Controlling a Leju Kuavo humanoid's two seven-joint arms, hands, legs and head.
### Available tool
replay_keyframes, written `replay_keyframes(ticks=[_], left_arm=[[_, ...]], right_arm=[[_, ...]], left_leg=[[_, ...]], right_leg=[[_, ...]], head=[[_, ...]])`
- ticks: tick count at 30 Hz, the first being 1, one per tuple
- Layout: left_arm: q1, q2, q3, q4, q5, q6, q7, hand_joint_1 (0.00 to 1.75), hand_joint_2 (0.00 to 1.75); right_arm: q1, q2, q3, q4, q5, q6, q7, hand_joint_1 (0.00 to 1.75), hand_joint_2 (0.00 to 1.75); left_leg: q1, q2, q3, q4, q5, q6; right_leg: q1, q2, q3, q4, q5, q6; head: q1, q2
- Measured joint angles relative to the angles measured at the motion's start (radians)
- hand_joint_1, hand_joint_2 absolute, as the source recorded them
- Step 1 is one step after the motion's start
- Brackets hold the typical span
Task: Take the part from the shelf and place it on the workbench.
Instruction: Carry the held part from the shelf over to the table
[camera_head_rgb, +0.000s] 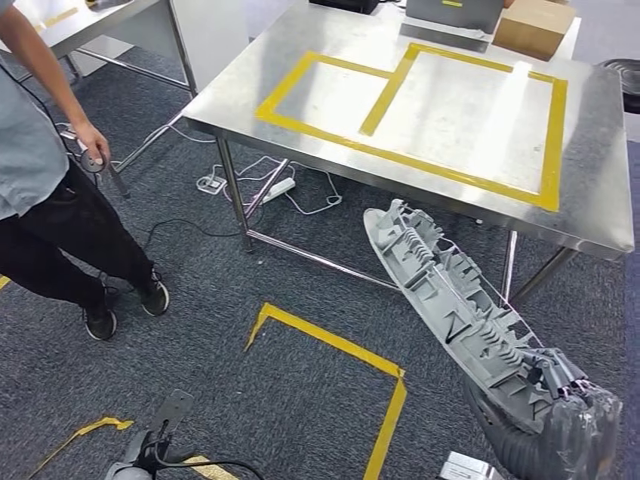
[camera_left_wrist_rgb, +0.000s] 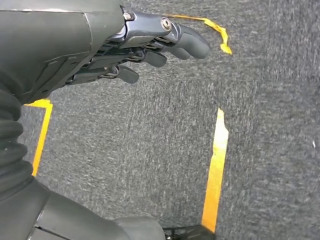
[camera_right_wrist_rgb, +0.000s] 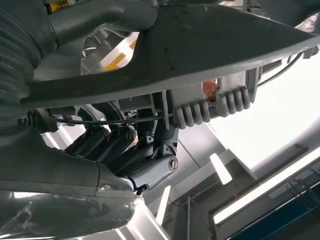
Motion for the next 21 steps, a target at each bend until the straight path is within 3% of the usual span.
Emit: replay_keyframes(ticks=[1, 2, 4, 6, 9, 11, 12, 14, 15, 16, 17, 18, 19, 21], left_arm=[[0.0, 0.0, 0.0, 0.0, -0.001, -0.002, 0.0, 0.0, 1.75], [0.0, 0.0, 0.0, 0.0, -0.003, -0.003, -0.001, 0.0, 1.75], [-0.002, 0.0, 0.0, 0.0, -0.005, -0.007, -0.005, 0.0, 1.75], [-0.002, 0.0, 0.0, 0.0, -0.006, -0.014, -0.01, 0.0, 1.75], [-0.002, 0.002, 0.0, 0.0, -0.008, -0.026, -0.016, 0.0, 1.75], [-0.002, 0.003, -0.001, 0.0, -0.012, -0.031, -0.02, 0.0, 1.75], [-0.003, 0.004, -0.001, 0.0, -0.014, -0.034, -0.022, 0.0, 1.75], [-0.004, 0.004, -0.001, 0.0, -0.016, -0.038, -0.025, 0.0, 1.75], [-0.004, 0.005, -0.001, 0.0, -0.017, -0.04, -0.026, 0.0, 1.75], [-0.004, 0.006, -0.001, 0.0, -0.017, -0.041, -0.027, 0.0, 1.75], [-0.004, 0.007, -0.001, 0.0, -0.017, -0.041, -0.027, 0.0, 1.75], [-0.004, 0.008, -0.001, 0.0, -0.017, -0.041, -0.027, 0.0, 1.75], [-0.005, 0.009, -0.001, 0.0, -0.017, -0.041, -0.027, 0.0, 1.75], [-0.007, 0.01, -0.001, 0.0, -0.017, -0.041, -0.027, 0.0, 1.75]], right_arm=[[0.0, 0.0, 0.001, 0.0, 0.0, 0.0, 0.0, 1.75, 1.75], [0.0, -0.001, 0.001, 0.001, 0.0, 0.0, 0.0, 1.75, 1.75], [-0.001, -0.002, 0.002, 0.001, 0.0, 0.0, -0.001, 1.75, 1.75], [-0.003, -0.003, 0.005, 0.001, 0.001, 0.0, -0.005, 1.75, 1.75], [-0.004, -0.005, 0.01, 0.001, 0.001, 0.0, -0.017, 1.75, 1.75], [-0.008, -0.006, 0.011, 0.001, 0.001, 0.0, -0.028, 1.75, 1.75], [-0.011, -0.006, 0.012, 0.001, 0.001, 0.0, -0.034, 1.75, 1.75], [-0.018, -0.006, 0.014, 0.001, 0.001, 0.0, -0.044, 1.75, 1.75], [-0.021, -0.006, 0.016, 0.001, 0.001, 0.0, -0.048, 1.75, 1.75], [-0.024, -0.006, 0.017, 0.001, 0.001, 0.0, -0.05, 1.75, 1.75], [-0.026, -0.006, 0.018, 0.001, 0.001, 0.0, -0.052, 1.75, 1.75], [-0.028, -0.006, 0.018, 0.001, 0.001, 0.0, -0.053, 1.75, 1.75], [-0.03, -0.006, 0.019, 0.001, 0.001, 0.0, -0.054, 1.75, 1.75], [-0.035, -0.006, 0.019, 0.001, 0.001, 0.0, -0.054, 1.75, 1.75]], left_leg=[[-0.002, 0.005, 0.0, 0.0, 0.0, 0.0], [-0.003, 0.008, 0.001, 0.0, 0.0, 0.0], [-0.004, 0.012, 0.003, 0.001, -0.002, -0.002], [-0.007, 0.013, 0.002, 0.003, -0.002, -0.008], [-0.007, 0.014, 0.0, 0.001, 0.001, -0.023], [-0.006, 0.014, -0.009, 0.02, -0.018, -0.035], [-0.006, 0.014, -0.026, 0.059, -0.043, -0.04], [-0.004, 0.014, -0.086, 0.189, -0.108, -0.048], [-0.003, 0.014, -0.115, 0.25, -0.129, -0.05], [-0.003, 0.014, -0.131, 0.282, -0.131, -0.051], [-0.003, 0.014, -0.13, 0.275, -0.113, -0.051], [-0.002, 0.014, -0.109, 0.229, -0.079, -0.05], [-0.001, 0.014, -0.077, 0.16, -0.041, -0.05], [0.001, 0.012, -0.022, 0.04, 0.001, -0.045]], right_leg=[[0.001, 0.0, -0.002, 0.013, 0.002, -0.002], [0.002, 0.0, 0.017, -0.017, 0.022, -0.005], [0.004, -0.003, 0.098, -0.157, 0.077, -0.012], [0.008, -0.004, 0.154, -0.255, 0.099, -0.019], [0.012, -0.002, 0.159, -0.269, 0.1, -0.031], [0.008, -0.001, 0.16, -0.274, 0.105, -0.042], [0.006, -0.001, 0.161, -0.277, 0.107, -0.047], [0.004, 0.0, 0.16, -0.277, 0.108, -0.052], [0.004, 0.001, 0.16, -0.277, 0.108, -0.052], [0.004, 0.002, 0.159, -0.277, 0.108, -0.053], [0.004, 0.003, 0.16, -0.277, 0.108, -0.053], [0.004, 0.004, 0.16, -0.277, 0.108, -0.052], [0.004, 0.006, 0.161, -0.277, 0.108, -0.05], [0.008, 0.009, 0.156, -0.272, 0.108, -0.042]], head=[[0.0, 0.0], [0.0, 0.0], [0.0, 0.0], [0.0, 0.0], [-0.001, 0.0], [-0.002, 0.0], [-0.003, 0.0], [-0.005, 0.0], [-0.005, 0.0], [-0.005, 0.0], [-0.005, 0.0], [-0.005, 0.0], [-0.005, 0.0], [-0.005, 0.0]])
